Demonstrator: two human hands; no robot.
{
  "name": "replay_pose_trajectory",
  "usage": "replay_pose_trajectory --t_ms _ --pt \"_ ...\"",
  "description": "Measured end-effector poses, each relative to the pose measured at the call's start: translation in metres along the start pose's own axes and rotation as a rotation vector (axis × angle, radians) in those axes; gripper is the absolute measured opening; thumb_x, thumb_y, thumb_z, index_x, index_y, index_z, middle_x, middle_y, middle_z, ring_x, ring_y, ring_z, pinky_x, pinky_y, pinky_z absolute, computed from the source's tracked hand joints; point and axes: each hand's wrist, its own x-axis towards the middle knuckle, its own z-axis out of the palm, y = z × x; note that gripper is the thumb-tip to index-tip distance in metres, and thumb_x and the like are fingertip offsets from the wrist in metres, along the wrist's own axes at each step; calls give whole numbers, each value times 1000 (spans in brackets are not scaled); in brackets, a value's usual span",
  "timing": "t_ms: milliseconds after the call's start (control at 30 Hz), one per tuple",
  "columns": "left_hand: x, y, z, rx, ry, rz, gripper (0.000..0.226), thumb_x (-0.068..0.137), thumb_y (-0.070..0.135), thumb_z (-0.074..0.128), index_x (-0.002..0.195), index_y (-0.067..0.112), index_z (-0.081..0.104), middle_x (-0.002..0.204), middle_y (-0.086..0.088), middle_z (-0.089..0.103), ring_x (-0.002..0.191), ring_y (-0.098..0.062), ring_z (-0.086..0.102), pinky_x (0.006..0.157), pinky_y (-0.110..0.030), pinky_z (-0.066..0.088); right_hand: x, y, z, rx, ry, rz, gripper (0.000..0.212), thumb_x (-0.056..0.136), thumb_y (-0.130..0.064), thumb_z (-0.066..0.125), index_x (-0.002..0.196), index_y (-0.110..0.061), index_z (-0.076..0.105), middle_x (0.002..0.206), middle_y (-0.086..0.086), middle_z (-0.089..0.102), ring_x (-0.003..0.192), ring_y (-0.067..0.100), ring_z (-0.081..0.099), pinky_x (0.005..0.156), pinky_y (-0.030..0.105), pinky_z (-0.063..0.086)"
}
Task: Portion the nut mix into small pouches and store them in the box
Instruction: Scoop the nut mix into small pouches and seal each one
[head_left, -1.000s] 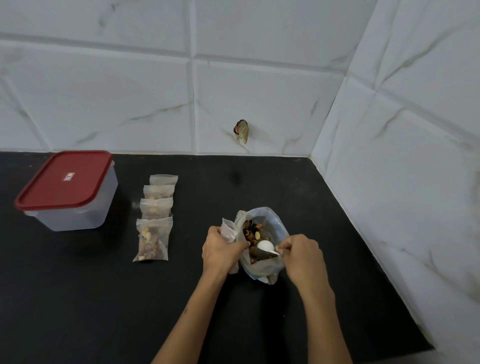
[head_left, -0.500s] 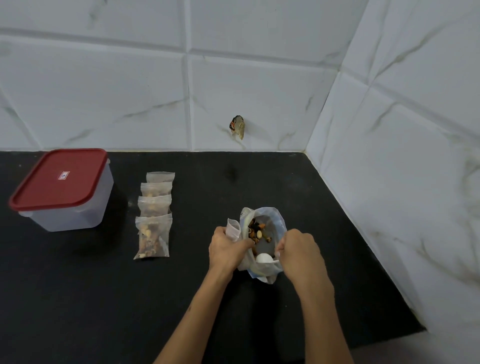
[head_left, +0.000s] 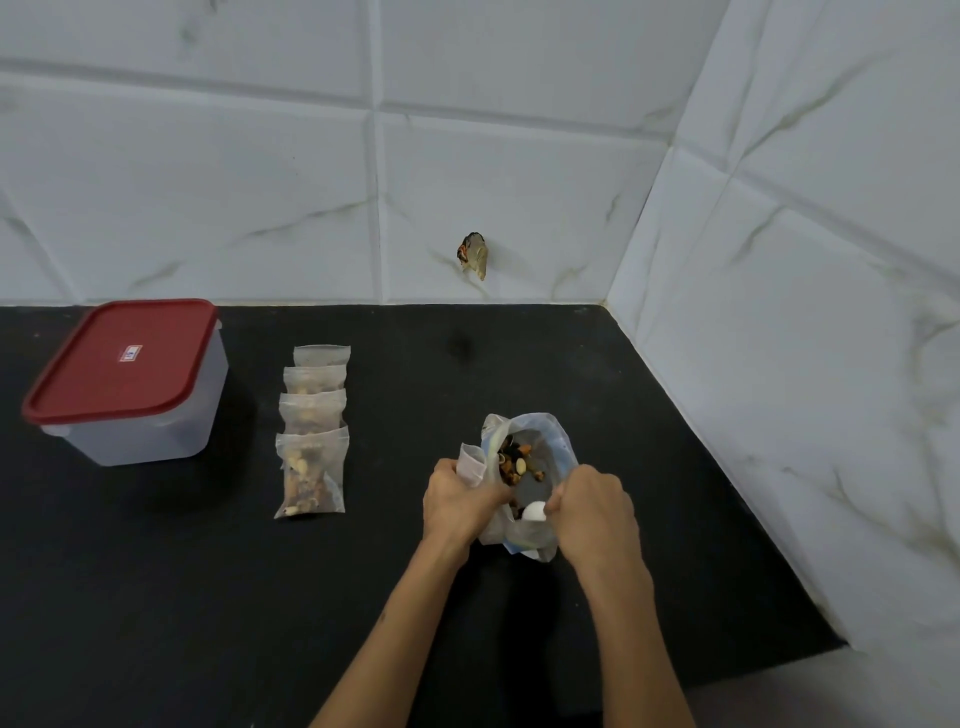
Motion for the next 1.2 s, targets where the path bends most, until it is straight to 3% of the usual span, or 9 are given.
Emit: replay_pose_trajectory --t_ms 100,300,433,567,633,833,967,1133,1200 --pt "0 -1 -1 -14 -9 -8 37 70 7 74 96 17 49 100 -7 61 90 -22 64 78 -41 58 2 -5 1 -1 -56 33 21 92 -16 58 112 -10 59 109 7 58 93 18 57 73 26 48" --pt "0 -1 -1 -5 -16 -24 40 70 8 74 103 15 51 103 -7 61 95 -23 63 83 -42 56 0 -5 15 83 20 -13 19 93 -11 51 109 -8 61 112 12 59 92 21 57 75 28 47" --pt "3 0 -2 0 -26 -35 41 70 10 75 103 15 51 103 -7 62 95 -22 63 82 -40 56 9 1 19 162 14 51 19 96 -17 52 111 -14 62 114 5 58 76 9 49 59 18 39" --pt "6 -1 -4 -52 -24 -13 54 60 33 85 101 13 56 100 -7 66 91 -21 66 79 -41 58 14 11 11 291 74 -6 17 90 -14 61 105 -16 70 104 -1 65 89 10 61 73 21 51" --pt "10 0 -7 -62 17 -2 51 67 37 83 101 13 55 99 -6 64 90 -19 64 74 -35 55 14 14 8 351 134 -24 17 89 -11 63 104 -16 70 104 -1 65 91 11 61 76 23 52" --pt "33 13 -7 -39 85 15 44 75 32 77 106 11 55 98 -5 60 87 -16 59 68 -30 46 28 11 18 403 229 -41 19 91 -13 61 106 -18 70 105 1 65 95 11 59 76 24 52" --pt "53 25 -3 -63 117 17 46 76 38 76 107 10 57 102 -7 63 92 -19 61 69 -30 48 42 3 29 387 248 -34 21 92 -16 59 110 -21 69 109 2 61 89 10 55 71 19 46" --pt "76 34 7 57 111 -38 42 77 25 73 112 10 56 108 -9 62 95 -22 61 77 -35 53 52 -8 39 362 267 -67 23 97 -19 51 112 -19 68 110 4 57 83 8 47 70 16 42" --pt "81 36 13 79 98 -56 41 73 22 75 108 10 57 106 -8 63 92 -22 63 79 -35 56 53 -10 44 344 235 -95 22 96 -17 51 110 -18 68 111 3 60 88 10 53 73 17 45"
